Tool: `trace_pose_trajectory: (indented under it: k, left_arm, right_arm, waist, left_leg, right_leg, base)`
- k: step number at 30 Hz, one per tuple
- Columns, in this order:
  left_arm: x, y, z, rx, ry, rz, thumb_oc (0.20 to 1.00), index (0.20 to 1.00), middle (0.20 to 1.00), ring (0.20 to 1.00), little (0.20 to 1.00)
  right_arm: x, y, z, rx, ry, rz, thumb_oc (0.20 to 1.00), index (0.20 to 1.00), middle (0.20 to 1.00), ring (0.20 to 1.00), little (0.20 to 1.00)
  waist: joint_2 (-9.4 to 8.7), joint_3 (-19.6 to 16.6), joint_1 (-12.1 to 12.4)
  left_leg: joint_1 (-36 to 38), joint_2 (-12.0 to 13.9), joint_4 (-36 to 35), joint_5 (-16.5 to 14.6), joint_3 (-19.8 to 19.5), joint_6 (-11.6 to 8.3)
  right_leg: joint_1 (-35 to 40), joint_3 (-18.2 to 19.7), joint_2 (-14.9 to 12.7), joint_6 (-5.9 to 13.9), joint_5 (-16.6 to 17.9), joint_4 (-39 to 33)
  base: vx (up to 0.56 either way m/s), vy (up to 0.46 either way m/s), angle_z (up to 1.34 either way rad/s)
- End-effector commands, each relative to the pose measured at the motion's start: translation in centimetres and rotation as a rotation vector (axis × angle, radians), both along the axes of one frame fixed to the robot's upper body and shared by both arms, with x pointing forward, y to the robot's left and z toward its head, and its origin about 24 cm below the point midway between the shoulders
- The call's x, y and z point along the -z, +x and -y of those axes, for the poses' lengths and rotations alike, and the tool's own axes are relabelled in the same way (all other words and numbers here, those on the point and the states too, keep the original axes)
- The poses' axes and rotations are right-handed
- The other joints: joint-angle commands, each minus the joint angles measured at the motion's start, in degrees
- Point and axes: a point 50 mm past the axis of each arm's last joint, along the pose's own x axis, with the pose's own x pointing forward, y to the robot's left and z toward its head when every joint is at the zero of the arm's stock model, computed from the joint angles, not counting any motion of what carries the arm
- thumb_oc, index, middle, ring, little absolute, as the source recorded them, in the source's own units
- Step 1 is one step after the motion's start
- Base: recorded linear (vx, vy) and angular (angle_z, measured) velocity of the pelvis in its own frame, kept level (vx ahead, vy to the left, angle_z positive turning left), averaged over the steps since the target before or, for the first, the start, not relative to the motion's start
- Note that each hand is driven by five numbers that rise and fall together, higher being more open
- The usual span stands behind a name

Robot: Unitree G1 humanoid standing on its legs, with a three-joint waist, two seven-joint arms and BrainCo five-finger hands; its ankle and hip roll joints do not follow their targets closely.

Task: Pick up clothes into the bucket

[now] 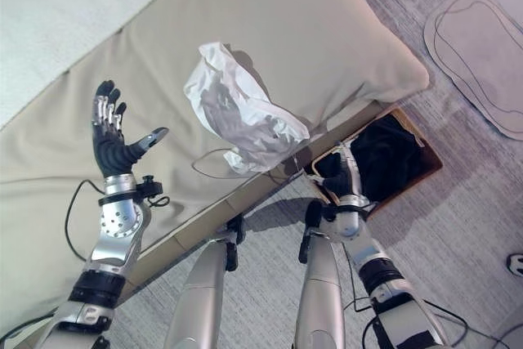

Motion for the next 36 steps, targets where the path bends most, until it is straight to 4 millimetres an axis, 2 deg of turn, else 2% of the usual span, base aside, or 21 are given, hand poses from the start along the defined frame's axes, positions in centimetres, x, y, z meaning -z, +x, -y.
trace_pose_trajectory:
  k: [1,3,7,8,9,10,11,12,13,17,21,27,36]
  left_arm:
    - [-2.4,0.8,-0.5,-0.140,0.210,0.098,1.000,1.000,1.000,1.000,1.000]
    - [-4.0,2.5,-1.4,-0.289,0.371,0.096,1.000,1.000,1.000,1.000,1.000]
    - [-5.4,3.4,-2.2,-0.385,0.461,0.109,1.000,1.000,1.000,1.000,1.000]
    - [-6.0,3.8,-2.8,-0.433,0.537,0.104,1.000,1.000,1.000,1.000,1.000]
    - [-6.1,3.9,-2.8,-0.432,0.538,0.108,1.000,1.000,1.000,1.000,1.000]
    - [-7.0,4.2,-3.4,-0.487,0.606,0.114,1.000,1.000,1.000,1.000,1.000]
    - [-7.0,4.2,-3.4,-0.486,0.607,0.117,1.000,1.000,1.000,1.000,1.000]
    - [-7.4,4.4,-3.6,-0.505,0.631,0.112,1.000,1.000,1.000,1.000,1.000]
    - [-7.9,4.7,-3.6,-0.518,0.654,0.118,1.000,1.000,1.000,1.000,1.000]
    - [-9.3,5.8,-4.5,-0.614,0.802,0.087,1.000,1.000,1.000,1.000,1.000]
    - [-10.1,6.7,-4.5,-0.654,0.938,0.039,1.000,1.000,1.000,1.000,1.000]
    - [-10.2,7.5,-4.6,-0.658,1.032,-0.039,1.000,1.000,1.000,1.000,1.000]
    - [-9.7,7.7,-3.1,-0.566,1.085,-0.028,1.000,1.000,1.000,1.000,1.000]
  right_arm:
    - [-1.2,0.0,-1.1,-0.060,-0.007,0.069,1.000,1.000,1.000,1.000,1.000]
    - [-2.0,-0.3,-1.7,-0.104,-0.036,0.114,1.000,1.000,1.000,1.000,1.000]
    - [-2.8,-0.7,-0.8,-0.088,-0.032,0.155,1.000,1.000,1.000,1.000,1.000]
    - [-3.3,-0.9,-0.4,-0.085,-0.029,0.183,1.000,1.000,1.000,1.000,1.000]
    - [-3.3,-0.9,-0.3,-0.083,-0.027,0.185,1.000,1.000,1.000,1.000,1.000]
    - [-3.9,-1.2,0.2,-0.078,-0.023,0.219,1.000,1.000,1.000,1.000,1.000]
    - [-4.0,-1.2,0.2,-0.077,-0.021,0.221,1.000,1.000,1.000,1.000,1.000]
    - [-4.1,-1.3,0.4,-0.077,-0.027,0.229,1.000,1.000,1.000,1.000,1.000]
    - [-4.3,-1.4,0.6,-0.073,-0.028,0.240,1.000,1.000,1.000,1.000,1.000]
    - [-5.1,-1.9,1.4,-0.062,-0.038,0.290,1.000,1.000,1.000,1.000,1.000]
    - [-5.4,-2.2,1.7,-0.061,-0.035,0.309,1.000,1.000,1.000,1.000,1.000]
    - [-6.2,-2.4,1.8,-0.078,-0.031,0.338,1.000,1.000,1.000,1.000,1.000]
    - [-6.2,-2.6,1.9,-0.088,-0.032,0.343,1.000,1.000,1.000,1.000,1.000]
  waist:
    - [-0.58,-1.35,-0.89]
    - [-0.94,-0.22,-2.16]
    - [-1.37,0.21,-3.09]
    - [-1.47,0.24,-3.67]
    - [-1.53,0.39,-3.57]
    - [-1.67,0.05,-4.19]
    - [-1.73,0.20,-4.11]
    - [-1.71,-0.03,-4.42]
    - [-1.79,-0.17,-4.52]
    - [-1.92,-0.57,-5.78]
    - [-1.86,-0.85,-6.68]
    - [-1.89,-1.15,-7.38]
    - [-1.32,-1.81,-7.61]
  left_leg:
    - [-5.35,0.91,2.39,1.12,-2.18,-2.42]
    - [-9.51,1.27,7.25,-0.28,-2.50,-2.28]
    - [-14.61,1.66,11.91,-1.47,-2.97,-2.41]
    - [-16.32,1.92,14.60,-3.89,-3.32,-2.74]
    - [-17.32,1.82,14.49,-2.19,-3.13,-2.45]
    - [-19.63,1.86,16.76,-4.24,-3.31,-2.76]
    - [-20.59,1.75,16.56,-2.49,-3.11,-2.45]
    - [-20.99,1.89,17.64,-4.30,-3.34,-2.76]
    - [-22.46,1.96,18.76,-4.72,-3.34,-2.77]
    - [-27.37,1.72,22.31,-5.45,-3.47,-2.41]
    - [-30.25,1.70,23.71,-5.67,-3.30,-2.22]
    - [-32.76,1.72,25.96,-6.38,-2.94,-1.85]
    - [-34.34,1.52,26.88,-6.73,-2.98,-1.62]
  right_leg:
    - [-1.33,2.04,-1.09,2.27,3.70,-2.04]
    - [-5.61,2.81,-0.51,1.79,2.40,2.73]
    - [-10.65,3.46,-0.21,1.56,1.32,7.31]
    - [-12.50,4.08,0.30,1.80,-0.64,10.09]
    - [-13.38,4.03,0.18,1.45,0.92,9.75]
    - [-15.75,4.40,0.79,1.79,-0.82,12.22]
    - [-16.60,4.33,0.65,1.44,0.77,11.83]
    - [-17.22,4.58,1.01,1.82,-0.89,13.03]
    - [-18.71,4.71,1.16,1.81,-1.24,14.03]
    - [-23.92,5.56,2.27,1.69,-1.76,17.24]
    - [-27.11,6.24,2.71,1.85,-1.69,18.50]
    - [-29.86,6.98,3.48,1.84,-1.93,20.32]
    - [-31.60,7.09,3.77,1.68,-2.54,21.21]
  base:
    - [-0.07,0.013,-0.09]
    - [-0.05,0.010,-0.08]
    - [-0.03,-0.011,-0.07]
    - [-0.04,-0.018,-0.06]
    - [0.03,-0.025,-0.03]
    - [-0.10,0.011,-0.02]
    - [0.05,-0.013,-0.01]
    - [0.00,0.006,-0.05]
    - [0.06,0.000,-0.09]
    - [0.01,0.007,-0.09]
    - [0.00,0.003,-0.02]
    - [0.00,0.016,-0.08]
    - [0.00,-0.002,-0.04]
